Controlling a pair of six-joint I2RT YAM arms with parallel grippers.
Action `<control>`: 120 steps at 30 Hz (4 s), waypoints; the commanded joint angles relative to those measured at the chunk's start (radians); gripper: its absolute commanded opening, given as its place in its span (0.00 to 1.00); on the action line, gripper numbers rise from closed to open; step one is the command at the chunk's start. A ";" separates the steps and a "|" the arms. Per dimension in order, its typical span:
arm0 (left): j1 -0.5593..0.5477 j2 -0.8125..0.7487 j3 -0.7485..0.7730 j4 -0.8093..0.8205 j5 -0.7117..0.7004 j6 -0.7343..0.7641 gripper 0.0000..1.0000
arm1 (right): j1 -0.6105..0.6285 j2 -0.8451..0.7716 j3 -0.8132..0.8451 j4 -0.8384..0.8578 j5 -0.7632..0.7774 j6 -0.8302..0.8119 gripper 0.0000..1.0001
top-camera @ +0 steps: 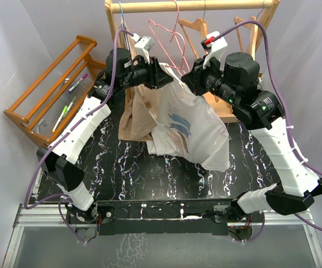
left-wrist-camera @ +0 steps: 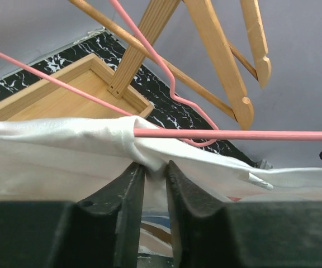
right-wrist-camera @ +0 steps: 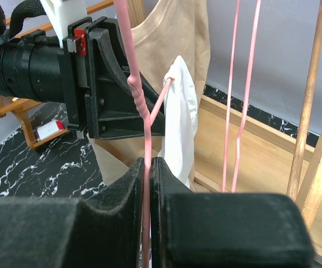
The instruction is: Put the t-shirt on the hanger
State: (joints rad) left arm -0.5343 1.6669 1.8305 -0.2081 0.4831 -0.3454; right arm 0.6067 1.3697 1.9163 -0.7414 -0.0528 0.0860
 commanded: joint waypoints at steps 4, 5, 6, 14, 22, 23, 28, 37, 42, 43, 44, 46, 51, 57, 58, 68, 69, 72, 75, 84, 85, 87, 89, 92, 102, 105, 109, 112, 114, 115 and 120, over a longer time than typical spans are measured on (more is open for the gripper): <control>-0.004 0.001 0.004 0.058 0.076 -0.030 0.00 | 0.002 -0.036 -0.005 0.108 -0.007 0.015 0.08; -0.005 -0.003 0.004 0.058 0.079 -0.030 0.00 | 0.002 -0.037 -0.006 0.107 -0.005 0.015 0.08; -0.006 -0.008 0.004 0.057 0.080 -0.030 0.00 | 0.001 -0.038 -0.008 0.105 -0.006 0.016 0.08; -0.004 -0.051 0.041 0.036 0.075 0.019 0.00 | 0.002 -0.053 -0.045 0.080 0.011 0.018 0.08; -0.005 -0.076 0.109 0.011 0.086 0.066 0.00 | 0.002 -0.074 -0.106 0.084 0.016 0.018 0.08; -0.005 -0.075 0.119 0.008 0.093 0.066 0.00 | 0.002 -0.076 -0.113 0.088 0.015 0.018 0.08; -0.004 -0.070 0.135 0.009 0.115 0.060 0.00 | 0.001 -0.084 -0.137 0.108 0.023 0.021 0.08; -0.003 -0.071 0.109 0.012 0.103 0.056 0.00 | 0.002 -0.102 -0.158 0.133 0.032 0.021 0.08; 0.023 -0.096 0.033 0.004 0.020 0.064 0.73 | 0.002 -0.117 -0.135 0.143 0.035 0.004 0.08; 0.038 -0.095 0.031 -0.001 -0.006 0.061 0.75 | 0.002 -0.118 -0.128 0.136 0.037 0.002 0.08; 0.058 -0.091 0.030 -0.006 -0.024 0.058 0.77 | 0.001 -0.118 -0.123 0.130 0.037 0.000 0.08; 0.104 -0.080 0.041 -0.023 -0.040 0.053 0.77 | 0.001 -0.126 -0.117 0.122 0.035 -0.004 0.08; 0.205 -0.066 0.064 -0.037 -0.122 0.142 0.76 | 0.002 -0.156 -0.123 0.105 0.014 0.006 0.08; 0.234 -0.095 0.010 0.032 0.009 0.325 0.71 | 0.002 -0.185 -0.116 0.054 -0.024 0.010 0.08; 0.234 -0.100 -0.001 0.047 0.053 0.340 0.71 | 0.001 -0.185 -0.107 0.042 -0.028 0.010 0.08; 0.232 -0.085 0.030 0.081 0.212 0.338 0.67 | 0.002 -0.078 0.000 0.050 0.088 -0.005 0.08; 0.231 -0.089 0.029 0.082 0.205 0.333 0.67 | 0.001 -0.059 0.010 0.056 0.104 -0.013 0.08; 0.231 -0.099 0.035 0.068 0.169 0.318 0.67 | 0.002 -0.012 0.040 0.082 0.159 -0.026 0.08; 0.230 -0.119 0.020 0.077 0.140 0.301 0.67 | 0.001 0.013 0.039 0.135 0.217 -0.032 0.08; 0.231 -0.153 -0.010 0.096 0.083 0.266 0.67 | 0.001 0.108 0.122 0.278 0.240 -0.042 0.08; 0.231 -0.153 -0.009 0.096 0.077 0.265 0.67 | 0.002 0.119 0.132 0.290 0.240 -0.042 0.08; 0.230 -0.151 -0.004 0.094 0.064 0.261 0.67 | 0.001 0.144 0.159 0.310 0.244 -0.042 0.08; 0.231 -0.146 0.008 0.081 0.047 0.253 0.67 | 0.002 0.178 0.189 0.321 0.251 -0.045 0.08; 0.231 -0.138 0.024 0.061 0.008 0.235 0.67 | 0.002 0.213 0.223 0.341 0.260 -0.055 0.08; 0.230 -0.160 -0.002 0.035 -0.067 0.203 0.67 | 0.002 0.278 0.236 0.447 0.317 -0.099 0.08; 0.230 -0.170 -0.014 0.038 -0.075 0.203 0.67 | 0.004 0.296 0.241 0.492 0.334 -0.128 0.08; 0.231 -0.179 -0.031 0.041 -0.078 0.207 0.67 | 0.009 0.328 0.276 0.525 0.338 -0.160 0.08; 0.231 -0.185 -0.041 0.046 -0.081 0.207 0.67 | 0.011 0.368 0.326 0.525 0.339 -0.171 0.08; 0.231 -0.187 -0.048 0.050 -0.083 0.205 0.67 | 0.012 0.406 0.341 0.531 0.342 -0.180 0.08; 0.231 -0.188 -0.051 0.051 -0.084 0.206 0.67 | 0.013 0.417 0.346 0.537 0.345 -0.186 0.08; 0.231 -0.196 -0.065 0.053 -0.095 0.205 0.67 | 0.028 0.472 0.377 0.551 0.388 -0.239 0.08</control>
State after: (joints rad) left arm -0.3031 1.5345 1.7794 -0.1726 0.4023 -0.1333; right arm 0.6212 1.8194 2.2189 -0.3229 0.2859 -0.0937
